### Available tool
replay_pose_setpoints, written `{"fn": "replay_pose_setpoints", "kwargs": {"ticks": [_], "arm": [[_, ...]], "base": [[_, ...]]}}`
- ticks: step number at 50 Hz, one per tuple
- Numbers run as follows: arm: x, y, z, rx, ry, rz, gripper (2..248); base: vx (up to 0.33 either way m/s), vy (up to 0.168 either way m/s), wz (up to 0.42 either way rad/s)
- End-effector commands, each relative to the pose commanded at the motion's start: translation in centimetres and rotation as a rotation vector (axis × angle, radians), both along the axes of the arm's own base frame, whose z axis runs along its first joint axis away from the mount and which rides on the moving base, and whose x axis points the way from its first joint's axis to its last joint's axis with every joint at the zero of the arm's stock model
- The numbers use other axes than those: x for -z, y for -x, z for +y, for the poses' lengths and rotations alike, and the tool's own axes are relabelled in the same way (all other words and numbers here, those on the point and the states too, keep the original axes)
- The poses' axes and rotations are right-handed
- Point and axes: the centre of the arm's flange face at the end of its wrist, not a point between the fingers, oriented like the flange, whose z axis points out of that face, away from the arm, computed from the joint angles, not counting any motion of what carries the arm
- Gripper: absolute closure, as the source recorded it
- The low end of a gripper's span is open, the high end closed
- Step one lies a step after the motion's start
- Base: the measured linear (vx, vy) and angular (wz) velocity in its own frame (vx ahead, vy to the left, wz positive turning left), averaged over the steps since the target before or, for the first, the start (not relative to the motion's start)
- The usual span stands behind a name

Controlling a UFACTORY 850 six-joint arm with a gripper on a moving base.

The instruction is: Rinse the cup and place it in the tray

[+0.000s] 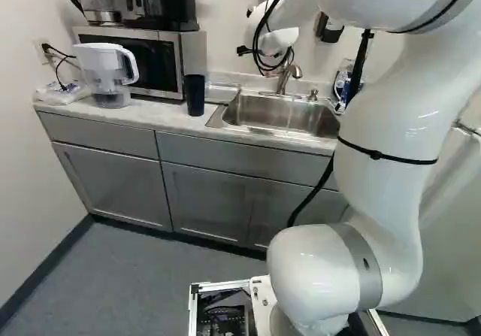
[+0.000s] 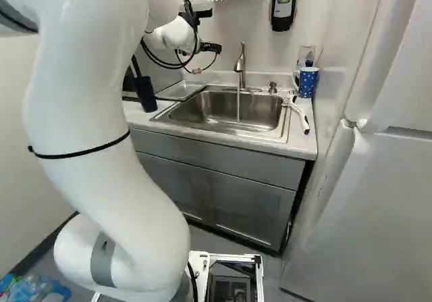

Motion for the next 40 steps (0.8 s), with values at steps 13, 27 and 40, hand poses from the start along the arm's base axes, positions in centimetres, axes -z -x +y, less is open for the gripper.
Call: {"fn": "replay_pose_setpoints", "kwargs": {"ticks": [13, 27, 40], "arm": [[0.4, 2.7, 0.9, -0.016, 0.0, 0.067, 3], [1.0, 5.8, 0.9, -0.017, 0.001, 0.148, 3], [1.6, 8.5, 0.7, -0.012, 0.001, 0.225, 3]], "base": [[0.0, 0.0, 0.0], [0.0, 0.0, 0.0], [0.0, 0.0, 0.0]]}}
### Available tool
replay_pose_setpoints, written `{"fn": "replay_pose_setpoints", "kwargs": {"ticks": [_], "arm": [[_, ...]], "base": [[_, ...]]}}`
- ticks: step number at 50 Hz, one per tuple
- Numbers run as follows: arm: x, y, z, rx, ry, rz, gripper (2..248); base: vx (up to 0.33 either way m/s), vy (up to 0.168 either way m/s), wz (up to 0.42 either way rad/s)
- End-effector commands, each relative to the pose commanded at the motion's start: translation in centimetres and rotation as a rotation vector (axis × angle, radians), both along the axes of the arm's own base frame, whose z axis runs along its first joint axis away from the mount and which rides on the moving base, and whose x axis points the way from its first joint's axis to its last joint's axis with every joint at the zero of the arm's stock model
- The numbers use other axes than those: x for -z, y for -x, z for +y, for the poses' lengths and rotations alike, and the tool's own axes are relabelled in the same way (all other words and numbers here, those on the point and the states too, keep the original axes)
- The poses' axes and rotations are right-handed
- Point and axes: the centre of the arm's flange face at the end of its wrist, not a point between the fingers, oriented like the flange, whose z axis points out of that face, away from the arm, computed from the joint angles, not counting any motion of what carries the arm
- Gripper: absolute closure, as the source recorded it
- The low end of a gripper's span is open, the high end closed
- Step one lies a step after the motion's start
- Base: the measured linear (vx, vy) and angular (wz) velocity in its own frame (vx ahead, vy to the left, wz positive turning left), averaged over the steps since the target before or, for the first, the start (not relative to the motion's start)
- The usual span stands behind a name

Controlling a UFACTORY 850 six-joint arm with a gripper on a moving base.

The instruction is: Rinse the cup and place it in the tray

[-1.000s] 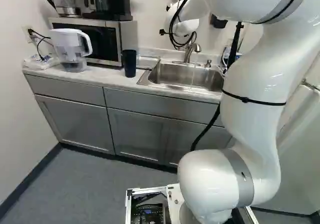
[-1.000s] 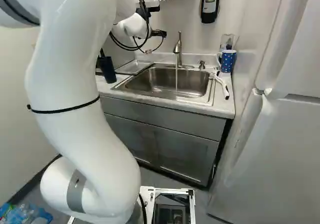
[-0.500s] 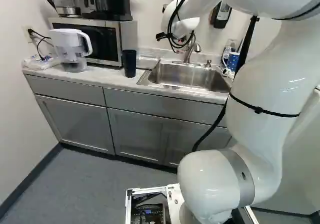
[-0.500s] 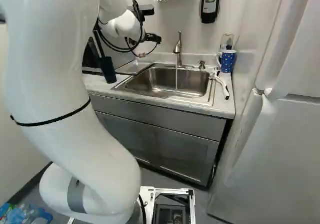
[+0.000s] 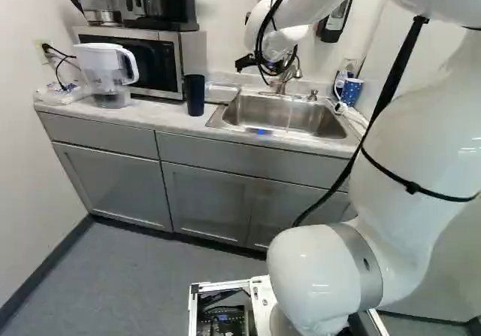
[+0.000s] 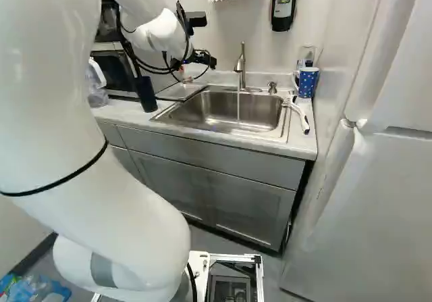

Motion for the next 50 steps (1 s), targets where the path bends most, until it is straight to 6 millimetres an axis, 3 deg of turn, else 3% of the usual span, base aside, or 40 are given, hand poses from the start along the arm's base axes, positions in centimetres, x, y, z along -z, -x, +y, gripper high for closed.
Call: {"fn": "replay_pose_setpoints", "kwargs": {"ticks": [50], "arm": [[2.3, 5.8, -5.6, 0.121, -0.016, 0.316, 3]], "base": [[0.0, 0.0, 0.0]]}}
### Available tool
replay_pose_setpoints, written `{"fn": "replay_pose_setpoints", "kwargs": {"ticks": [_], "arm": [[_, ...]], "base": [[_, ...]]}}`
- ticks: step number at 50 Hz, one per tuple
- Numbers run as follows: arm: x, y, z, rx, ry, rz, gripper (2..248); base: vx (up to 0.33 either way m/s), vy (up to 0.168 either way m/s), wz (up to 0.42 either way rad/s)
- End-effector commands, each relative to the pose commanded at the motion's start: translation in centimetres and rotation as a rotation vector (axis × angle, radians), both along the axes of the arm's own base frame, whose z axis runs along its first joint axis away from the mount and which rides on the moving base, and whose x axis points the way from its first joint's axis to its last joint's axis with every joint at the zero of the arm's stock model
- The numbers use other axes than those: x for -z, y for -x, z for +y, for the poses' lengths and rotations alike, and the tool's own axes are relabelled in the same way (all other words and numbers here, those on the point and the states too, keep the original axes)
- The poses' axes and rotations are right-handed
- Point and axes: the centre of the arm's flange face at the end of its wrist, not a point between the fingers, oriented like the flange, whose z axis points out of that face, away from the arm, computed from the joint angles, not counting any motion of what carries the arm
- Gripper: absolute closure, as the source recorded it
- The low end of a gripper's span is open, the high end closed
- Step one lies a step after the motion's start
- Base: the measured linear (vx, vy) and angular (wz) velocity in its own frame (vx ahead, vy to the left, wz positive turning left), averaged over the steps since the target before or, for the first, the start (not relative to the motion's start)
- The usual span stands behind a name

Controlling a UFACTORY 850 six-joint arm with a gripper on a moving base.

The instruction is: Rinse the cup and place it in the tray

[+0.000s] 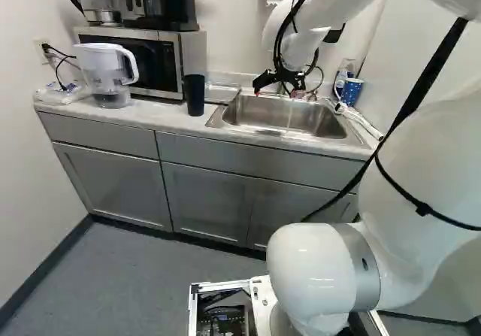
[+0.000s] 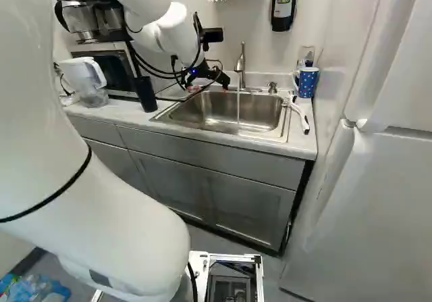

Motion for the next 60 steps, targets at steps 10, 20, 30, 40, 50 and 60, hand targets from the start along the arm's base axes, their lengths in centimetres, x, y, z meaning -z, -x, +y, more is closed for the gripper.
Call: {"fn": "replay_pose_setpoints", "kwargs": {"ticks": [10, 20, 30, 40, 50, 60], "arm": [[0.1, 0.8, -1.5, 0.035, -0.002, 0.014, 3], [0.1, 1.5, -3.1, 0.073, -0.002, 0.013, 3], [0.1, 2.1, -4.7, 0.111, -0.002, 0.013, 3], [0.1, 2.4, -5.5, 0.129, -0.002, 0.013, 3], [0.1, 2.4, -5.5, 0.129, -0.002, 0.013, 3], [0.1, 2.4, -5.5, 0.129, -0.002, 0.013, 3]], "base": [[0.0, 0.0, 0.0], [0.0, 0.0, 0.0], [0.0, 0.0, 0.0], [0.0, 0.0, 0.0], [0.0, 0.0, 0.0], [0.0, 0.0, 0.0]]}}
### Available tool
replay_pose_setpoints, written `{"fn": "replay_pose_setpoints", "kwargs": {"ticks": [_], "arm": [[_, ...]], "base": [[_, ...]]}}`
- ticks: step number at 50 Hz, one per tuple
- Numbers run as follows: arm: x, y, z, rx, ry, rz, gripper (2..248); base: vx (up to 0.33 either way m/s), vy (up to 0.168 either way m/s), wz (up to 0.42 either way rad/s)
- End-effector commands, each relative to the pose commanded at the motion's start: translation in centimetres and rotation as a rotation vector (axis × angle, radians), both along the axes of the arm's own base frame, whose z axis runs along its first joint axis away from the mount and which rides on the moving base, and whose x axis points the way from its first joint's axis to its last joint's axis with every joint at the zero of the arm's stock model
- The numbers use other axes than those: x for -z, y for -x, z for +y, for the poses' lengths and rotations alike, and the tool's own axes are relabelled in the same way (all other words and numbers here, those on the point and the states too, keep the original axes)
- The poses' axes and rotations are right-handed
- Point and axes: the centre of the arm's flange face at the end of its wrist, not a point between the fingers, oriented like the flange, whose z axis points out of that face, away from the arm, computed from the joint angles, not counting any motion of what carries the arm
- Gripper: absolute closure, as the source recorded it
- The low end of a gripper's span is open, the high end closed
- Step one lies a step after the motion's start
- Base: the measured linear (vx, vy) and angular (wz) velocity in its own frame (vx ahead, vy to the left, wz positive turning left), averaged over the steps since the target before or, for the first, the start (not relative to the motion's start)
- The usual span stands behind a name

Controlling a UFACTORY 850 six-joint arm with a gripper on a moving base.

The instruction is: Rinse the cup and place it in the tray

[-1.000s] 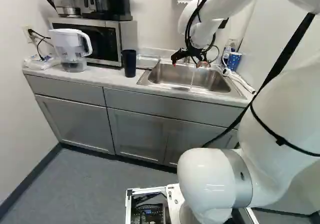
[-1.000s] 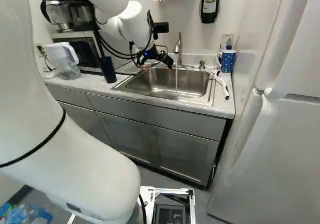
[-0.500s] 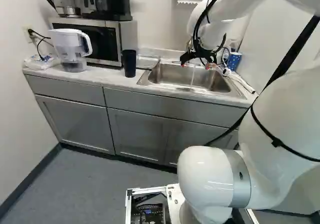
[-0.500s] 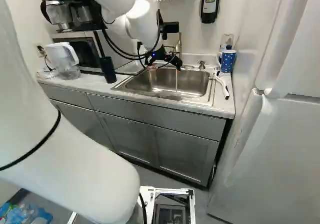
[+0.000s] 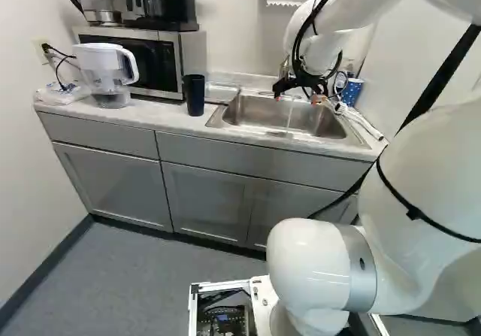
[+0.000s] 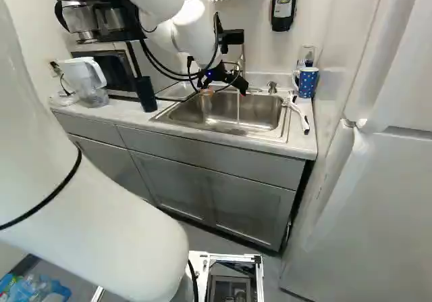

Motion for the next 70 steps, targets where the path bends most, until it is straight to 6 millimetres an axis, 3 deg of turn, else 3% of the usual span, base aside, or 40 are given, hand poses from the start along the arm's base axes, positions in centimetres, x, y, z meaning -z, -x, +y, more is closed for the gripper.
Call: {"fn": "replay_pose_setpoints", "kwargs": {"ticks": [14, 70], "arm": [[0.0, 0.1, 0.8, -0.017, 0.0, -0.001, 3], [0.0, -0.3, 9.7, -0.219, 0.0, -0.002, 3]], "base": [[0.0, 0.0, 0.0], [0.0, 0.0, 0.0]]}}
